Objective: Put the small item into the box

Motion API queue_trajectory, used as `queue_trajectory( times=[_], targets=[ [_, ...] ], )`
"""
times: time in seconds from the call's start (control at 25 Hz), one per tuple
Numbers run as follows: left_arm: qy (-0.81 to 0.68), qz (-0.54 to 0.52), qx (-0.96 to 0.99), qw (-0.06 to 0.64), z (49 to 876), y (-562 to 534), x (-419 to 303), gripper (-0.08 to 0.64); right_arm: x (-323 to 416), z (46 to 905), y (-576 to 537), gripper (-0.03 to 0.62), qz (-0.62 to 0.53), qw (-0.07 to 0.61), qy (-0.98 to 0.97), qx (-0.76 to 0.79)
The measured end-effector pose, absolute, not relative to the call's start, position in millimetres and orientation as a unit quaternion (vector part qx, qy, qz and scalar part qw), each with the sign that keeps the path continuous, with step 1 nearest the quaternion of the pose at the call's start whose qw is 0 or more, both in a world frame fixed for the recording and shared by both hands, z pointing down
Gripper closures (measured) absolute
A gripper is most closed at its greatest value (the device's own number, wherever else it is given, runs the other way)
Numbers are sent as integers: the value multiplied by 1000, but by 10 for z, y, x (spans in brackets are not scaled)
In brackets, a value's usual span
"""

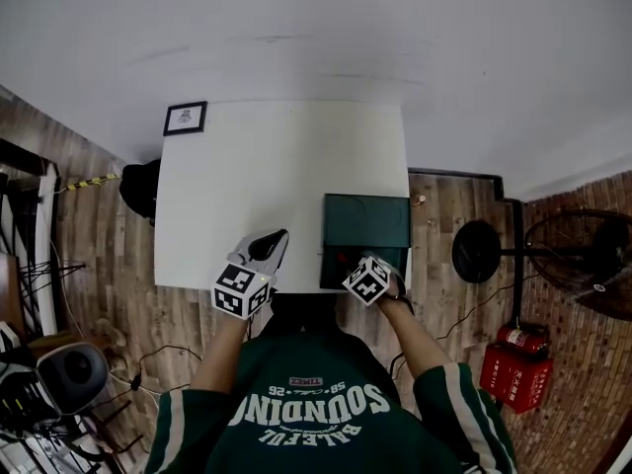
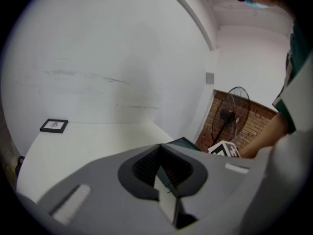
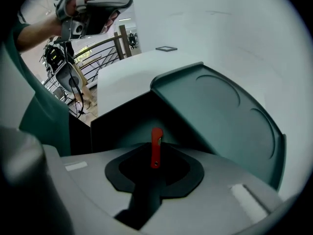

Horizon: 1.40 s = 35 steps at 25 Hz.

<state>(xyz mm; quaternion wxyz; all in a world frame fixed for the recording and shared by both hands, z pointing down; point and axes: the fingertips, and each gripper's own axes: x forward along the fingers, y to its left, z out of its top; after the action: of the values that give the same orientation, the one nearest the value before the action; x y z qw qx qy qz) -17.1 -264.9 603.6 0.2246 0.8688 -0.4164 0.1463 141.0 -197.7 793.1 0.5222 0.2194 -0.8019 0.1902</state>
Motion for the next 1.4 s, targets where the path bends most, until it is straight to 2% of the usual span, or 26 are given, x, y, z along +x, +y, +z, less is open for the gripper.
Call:
queue_trajectory(
  times=[0.36, 0.56, 0.72, 1.16, 1.4],
  targets=[
    [-414, 143, 868, 231, 6075, -2615, -206, 509, 1425, 7885, -2014, 534, 195, 516, -800, 238],
    [-403, 140, 877, 220, 6025, -2687, -151, 509, 1421, 7585, -2054, 557, 197, 474, -813, 276],
    [-398, 137, 883, 207, 5942, -2796, -124, 509, 1443, 7244, -2193, 589, 193, 418, -829, 317],
    [-379, 121, 902, 165, 5577, -3091, 1, 509, 1599, 5920, -2894, 591, 164, 193, -852, 458],
    [-379, 118, 908, 133, 5325, -3216, -55, 509, 1673, 5261, -3043, 591, 124, 114, -853, 495]
  ],
)
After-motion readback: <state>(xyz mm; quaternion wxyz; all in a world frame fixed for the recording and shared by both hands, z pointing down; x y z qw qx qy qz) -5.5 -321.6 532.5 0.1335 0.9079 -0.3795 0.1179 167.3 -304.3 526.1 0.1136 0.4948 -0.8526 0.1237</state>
